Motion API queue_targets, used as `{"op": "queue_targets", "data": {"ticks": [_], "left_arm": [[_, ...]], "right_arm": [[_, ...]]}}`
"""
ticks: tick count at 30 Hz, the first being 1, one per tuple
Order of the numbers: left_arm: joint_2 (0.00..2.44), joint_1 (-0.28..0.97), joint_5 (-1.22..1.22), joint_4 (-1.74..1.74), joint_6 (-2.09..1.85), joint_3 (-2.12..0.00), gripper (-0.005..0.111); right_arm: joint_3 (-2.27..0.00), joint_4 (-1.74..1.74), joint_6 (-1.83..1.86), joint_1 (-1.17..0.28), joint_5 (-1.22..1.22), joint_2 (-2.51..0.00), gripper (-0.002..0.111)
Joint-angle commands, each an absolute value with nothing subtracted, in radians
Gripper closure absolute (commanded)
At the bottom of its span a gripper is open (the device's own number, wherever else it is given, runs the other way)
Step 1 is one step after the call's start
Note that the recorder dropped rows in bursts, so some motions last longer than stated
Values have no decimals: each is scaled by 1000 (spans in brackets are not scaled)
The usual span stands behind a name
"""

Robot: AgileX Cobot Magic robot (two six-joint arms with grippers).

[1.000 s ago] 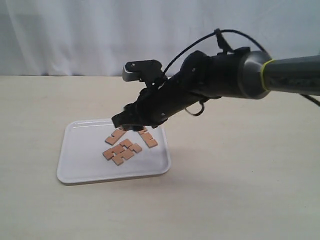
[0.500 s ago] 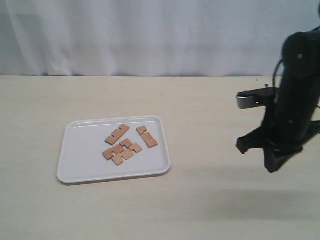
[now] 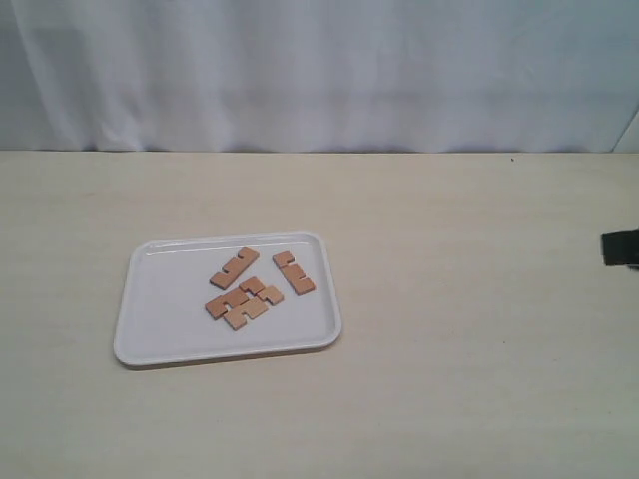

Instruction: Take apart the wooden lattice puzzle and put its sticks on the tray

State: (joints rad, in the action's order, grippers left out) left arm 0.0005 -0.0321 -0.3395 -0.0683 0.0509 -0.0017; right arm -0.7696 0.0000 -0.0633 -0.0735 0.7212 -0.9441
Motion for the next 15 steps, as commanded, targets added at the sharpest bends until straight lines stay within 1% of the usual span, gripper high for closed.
{"op": "queue_targets", "data": {"ticks": [1,2,4,6,8,15], "left_arm": [[0,-34,-324,-68,50,0,107],[0,-34,-324,-68,50,0,107],[0,-34,-324,-68,50,0,107],[0,-34,-324,-68,50,0,107],[0,-34,-324,-68,50,0,107],[0,-34,-324,-68,50,0,107]], "right_arm": [[-587,-74,-61,-69,318,-720,104],[-526,-101,-61,-69,151,-684,104],[-421,-117,-61,-69,-77,-634,104],[-363,-117,-61,-73,-181,-592,104],[-319,-117,-61,-73,-218,-550,104],[-297,-117,-61,-73,-185,-473,104]]}}
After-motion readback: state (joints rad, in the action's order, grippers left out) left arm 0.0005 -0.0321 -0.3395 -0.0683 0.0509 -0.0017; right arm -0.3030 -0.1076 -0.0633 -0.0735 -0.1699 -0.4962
